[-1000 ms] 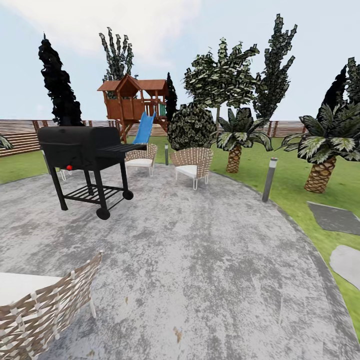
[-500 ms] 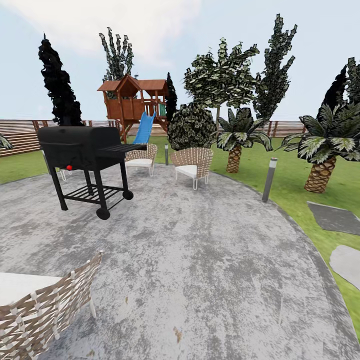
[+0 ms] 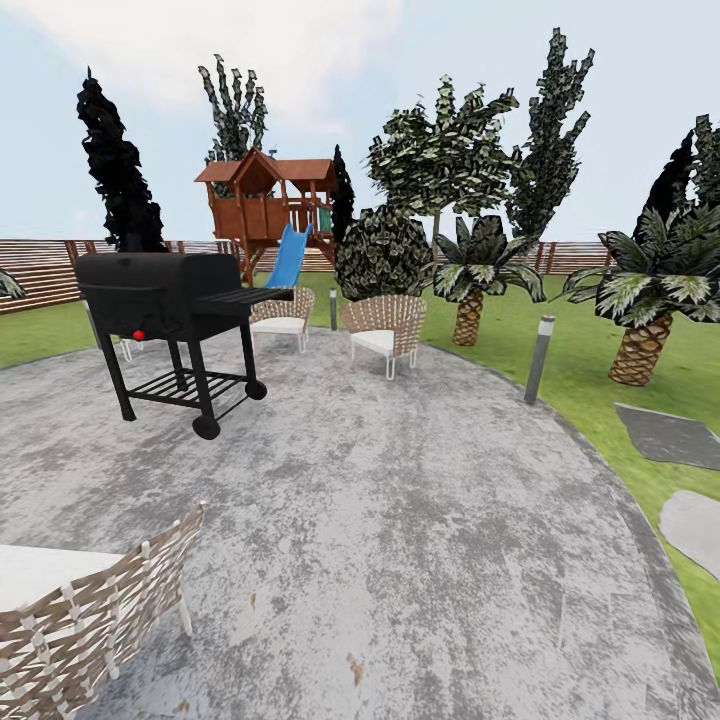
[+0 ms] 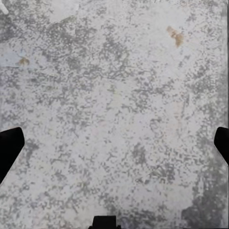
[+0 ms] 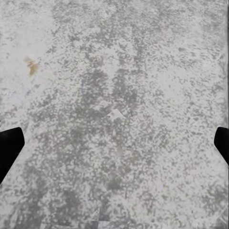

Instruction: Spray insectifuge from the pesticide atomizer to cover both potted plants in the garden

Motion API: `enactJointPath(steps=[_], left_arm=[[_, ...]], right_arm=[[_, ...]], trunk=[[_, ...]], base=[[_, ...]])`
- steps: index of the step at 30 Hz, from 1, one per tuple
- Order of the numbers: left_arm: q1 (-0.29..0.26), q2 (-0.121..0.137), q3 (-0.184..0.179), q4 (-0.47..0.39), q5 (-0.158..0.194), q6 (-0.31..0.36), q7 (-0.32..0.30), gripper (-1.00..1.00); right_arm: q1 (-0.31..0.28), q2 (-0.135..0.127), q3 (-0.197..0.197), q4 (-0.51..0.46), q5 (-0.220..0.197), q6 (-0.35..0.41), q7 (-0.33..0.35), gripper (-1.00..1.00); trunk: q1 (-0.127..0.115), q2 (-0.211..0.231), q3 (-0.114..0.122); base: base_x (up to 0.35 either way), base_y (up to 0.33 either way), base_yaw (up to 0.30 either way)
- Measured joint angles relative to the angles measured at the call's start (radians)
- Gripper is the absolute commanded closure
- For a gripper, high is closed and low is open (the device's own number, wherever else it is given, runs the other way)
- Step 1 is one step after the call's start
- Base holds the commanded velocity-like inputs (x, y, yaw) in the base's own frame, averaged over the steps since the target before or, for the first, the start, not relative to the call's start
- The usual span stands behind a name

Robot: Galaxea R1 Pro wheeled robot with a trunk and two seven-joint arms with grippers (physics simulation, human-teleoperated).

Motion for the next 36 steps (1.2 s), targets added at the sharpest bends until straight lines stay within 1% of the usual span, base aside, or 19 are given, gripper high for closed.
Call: enactJointPath(steps=[2,5,8,11,17,25,33,36], left_arm=[[-0.005,-0.002,0.000,-0.030,0.000,0.000,-0.001,-1.00],[-0.022,-0.003,-0.001,-0.051,-0.001,0.001,-0.002,-1.00],[-0.044,0.000,0.000,-0.047,-0.001,0.001,-0.001,-1.00],[-0.054,0.002,-0.001,-0.044,-0.002,0.002,0.000,-1.00],[-0.057,0.004,-0.003,-0.036,-0.004,0.002,-0.001,-1.00],[-0.054,0.005,-0.003,-0.022,-0.022,0.002,-0.001,-1.00],[-0.052,0.006,-0.003,-0.021,-0.025,0.002,-0.001,-1.00],[-0.052,0.005,-0.003,-0.021,-0.026,0.002,-0.001,-1.00]], right_arm=[[-0.016,0.000,0.000,-0.027,0.000,0.000,0.000,-1.00],[-0.032,-0.001,0.000,-0.041,0.001,0.000,0.001,-1.00],[-0.038,-0.001,0.001,-0.039,0.003,0.000,0.001,-1.00],[-0.039,-0.001,0.002,-0.035,0.005,0.000,0.002,-1.00],[-0.040,0.000,0.003,-0.033,0.006,0.000,0.001,-1.00],[-0.040,-0.001,0.003,-0.032,0.006,0.000,0.001,-1.00],[-0.040,-0.001,0.003,-0.031,0.006,-0.001,0.001,-1.00],[-0.040,-0.001,0.003,-0.031,0.005,-0.001,0.001,-1.00]], trunk=[[0.000,0.000,0.000],[0.000,0.000,0.000],[0.000,0.000,0.000],[0.000,0.000,0.000],[0.000,0.000,0.000],[0.000,0.000,0.000],[0.000,0.000,0.000],[0.000,0.000,0.000]], base=[[0.000,0.000,0.000],[0.000,0.000,0.000],[0.000,0.000,0.000],[0.000,0.000,0.000],[0.000,0.000,0.000],[0.000,0.000,0.000],[0.013,-0.007,0.000],[0.124,-0.137,0.000]])
